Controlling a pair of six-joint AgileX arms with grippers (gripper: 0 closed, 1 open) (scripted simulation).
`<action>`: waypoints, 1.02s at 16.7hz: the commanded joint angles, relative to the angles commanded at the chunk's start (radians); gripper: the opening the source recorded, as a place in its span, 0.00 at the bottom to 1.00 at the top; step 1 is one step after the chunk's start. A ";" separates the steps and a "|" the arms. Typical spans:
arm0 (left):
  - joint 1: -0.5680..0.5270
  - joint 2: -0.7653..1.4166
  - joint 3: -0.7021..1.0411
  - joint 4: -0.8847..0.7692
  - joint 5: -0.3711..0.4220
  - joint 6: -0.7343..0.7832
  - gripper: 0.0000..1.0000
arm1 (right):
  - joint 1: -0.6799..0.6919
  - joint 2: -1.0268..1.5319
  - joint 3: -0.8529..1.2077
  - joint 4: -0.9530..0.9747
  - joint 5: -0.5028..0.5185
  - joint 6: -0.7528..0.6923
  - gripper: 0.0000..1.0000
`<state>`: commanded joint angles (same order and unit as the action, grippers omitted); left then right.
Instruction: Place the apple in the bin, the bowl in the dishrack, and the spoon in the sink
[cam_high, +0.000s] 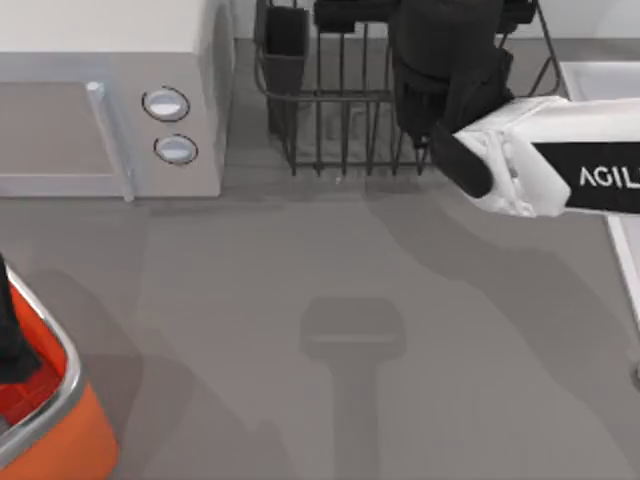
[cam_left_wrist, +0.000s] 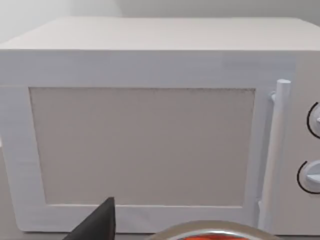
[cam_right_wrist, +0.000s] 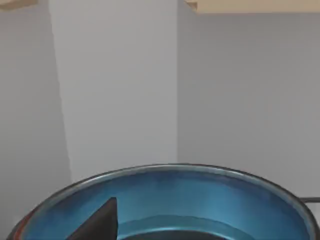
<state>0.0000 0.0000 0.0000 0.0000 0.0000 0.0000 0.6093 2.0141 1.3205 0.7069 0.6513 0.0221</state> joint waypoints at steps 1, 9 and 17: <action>0.000 0.000 0.000 0.000 0.000 0.000 1.00 | -0.023 -0.030 -0.016 0.004 -0.017 0.003 1.00; 0.000 0.000 0.000 0.000 0.000 0.000 1.00 | -0.198 -0.582 -0.444 -0.108 -0.366 0.014 1.00; 0.000 0.000 0.000 0.000 0.000 0.000 1.00 | -0.388 -1.255 -1.001 -0.367 -0.548 0.009 1.00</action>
<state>0.0000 0.0000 0.0000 0.0000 0.0000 0.0000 0.2213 0.7595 0.3194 0.3399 0.1035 0.0309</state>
